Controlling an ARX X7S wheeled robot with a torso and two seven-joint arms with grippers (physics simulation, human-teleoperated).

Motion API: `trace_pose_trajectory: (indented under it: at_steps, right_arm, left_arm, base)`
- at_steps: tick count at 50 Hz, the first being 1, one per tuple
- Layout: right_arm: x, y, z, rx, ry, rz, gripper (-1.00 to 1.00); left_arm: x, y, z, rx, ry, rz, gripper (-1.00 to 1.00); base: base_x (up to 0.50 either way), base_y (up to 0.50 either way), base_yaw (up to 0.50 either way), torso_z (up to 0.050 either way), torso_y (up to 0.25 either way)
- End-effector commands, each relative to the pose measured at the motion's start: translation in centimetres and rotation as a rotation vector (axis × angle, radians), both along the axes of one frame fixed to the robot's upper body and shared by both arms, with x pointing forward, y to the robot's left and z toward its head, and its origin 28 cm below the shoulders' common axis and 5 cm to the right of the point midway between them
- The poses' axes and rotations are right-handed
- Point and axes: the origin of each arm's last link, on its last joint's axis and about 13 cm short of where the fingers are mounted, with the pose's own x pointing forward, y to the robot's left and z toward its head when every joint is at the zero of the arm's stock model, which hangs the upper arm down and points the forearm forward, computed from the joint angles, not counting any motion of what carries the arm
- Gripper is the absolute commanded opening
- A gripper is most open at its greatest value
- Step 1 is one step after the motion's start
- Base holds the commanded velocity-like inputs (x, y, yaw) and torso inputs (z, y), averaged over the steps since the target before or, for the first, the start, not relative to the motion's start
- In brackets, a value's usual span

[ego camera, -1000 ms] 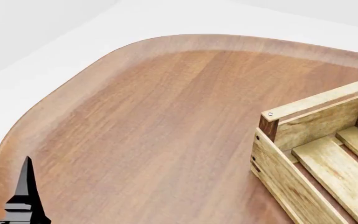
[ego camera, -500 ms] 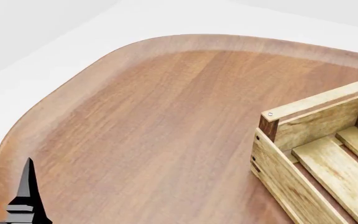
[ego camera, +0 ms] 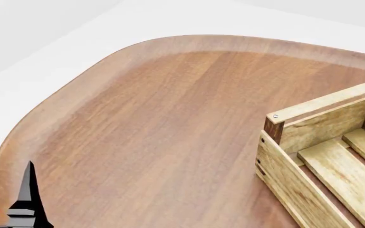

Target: Pick up the salad dressing and put it in the tray.

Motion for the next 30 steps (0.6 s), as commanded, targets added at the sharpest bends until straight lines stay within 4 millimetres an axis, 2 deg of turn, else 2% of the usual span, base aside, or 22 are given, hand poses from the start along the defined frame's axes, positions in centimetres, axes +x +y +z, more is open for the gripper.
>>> trace_pose_trajectory:
  at_steps: [1, 17, 18, 30]
  right_arm:
    - [-0.2, 0.2, -0.4, 0.003, 0.0, -0.012, -1.0]
    - [-0.7, 0.6, -1.5, 0.018, 0.014, -0.026, -1.0]
    - [-0.5, 0.6, -1.2, 0.015, 0.015, -0.026, 1.0]
    - [-0.4, 0.6, -1.0, 0.015, 0.009, -0.016, 1.0]
  left_arm:
    - [0.0, 0.0, -0.1, 0.002, 0.0, 0.001, 1.0]
    - [0.0, 0.0, 0.0, 0.005, -0.002, 0.0, 1.0]
    - [0.0, 0.0, 0.0, 0.006, -0.002, 0.0, 1.0]
    - [0.0, 0.0, 0.2, 0.01, -0.005, -0.002, 1.0]
  base:
    - [0.0, 0.0, 0.0, 0.0, 0.0]
    - [0.0, 0.0, 0.0, 0.0, 0.0]
    - [0.0, 0.0, 0.0, 0.0, 0.0]
    - [0.0, 0.0, 0.0, 0.0, 0.0]
